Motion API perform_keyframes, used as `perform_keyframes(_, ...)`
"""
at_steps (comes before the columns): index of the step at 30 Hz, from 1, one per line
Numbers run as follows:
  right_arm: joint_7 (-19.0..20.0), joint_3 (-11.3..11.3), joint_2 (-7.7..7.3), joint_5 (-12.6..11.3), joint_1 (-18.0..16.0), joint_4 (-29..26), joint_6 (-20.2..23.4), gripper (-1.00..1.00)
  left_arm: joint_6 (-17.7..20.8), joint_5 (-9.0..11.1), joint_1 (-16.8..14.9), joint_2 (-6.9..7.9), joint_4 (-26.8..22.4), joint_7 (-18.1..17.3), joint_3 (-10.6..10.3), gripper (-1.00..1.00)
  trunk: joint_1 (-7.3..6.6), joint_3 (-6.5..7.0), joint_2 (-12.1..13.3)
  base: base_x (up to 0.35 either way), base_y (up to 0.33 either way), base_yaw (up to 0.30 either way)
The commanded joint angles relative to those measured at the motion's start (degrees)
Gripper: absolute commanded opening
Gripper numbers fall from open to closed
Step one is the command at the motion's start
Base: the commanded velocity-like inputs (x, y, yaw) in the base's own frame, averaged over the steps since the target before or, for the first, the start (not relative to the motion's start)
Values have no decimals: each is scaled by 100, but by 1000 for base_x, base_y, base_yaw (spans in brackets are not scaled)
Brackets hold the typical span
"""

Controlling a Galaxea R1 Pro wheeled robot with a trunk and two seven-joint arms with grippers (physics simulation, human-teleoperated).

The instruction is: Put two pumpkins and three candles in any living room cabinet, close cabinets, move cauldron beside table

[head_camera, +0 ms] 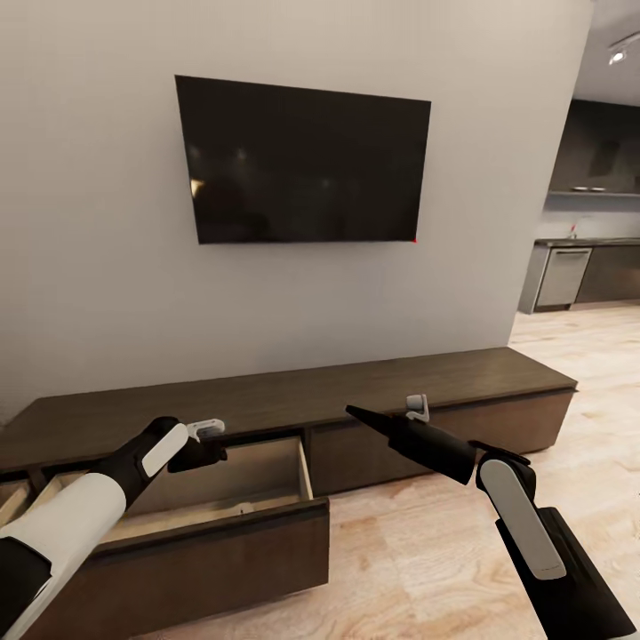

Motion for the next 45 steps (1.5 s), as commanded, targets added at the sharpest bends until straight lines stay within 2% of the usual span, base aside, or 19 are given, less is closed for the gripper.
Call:
perform_keyframes(1,11,1,-3,0,-4,-1,17,100,4,61,-5,8,-11,47,-41,100,-25,12,39,-93,19,5)
perform_keyframes(18,11,1,-3,0,-4,-2,17,100,-1,54,-5,9,-13,63,-41,100,-399,374,720,-246,53,85)
perform_keyframes(35,11,1,-3,0,-4,1,17,100,-1,53,-5,11,-18,65,-41,100,-772,689,1402,-30,8,16)
perform_keyframes(45,11,2,-3,0,-4,3,17,100,-4,53,-5,8,-18,65,-41,100,-992,868,1803,-246,61,0)
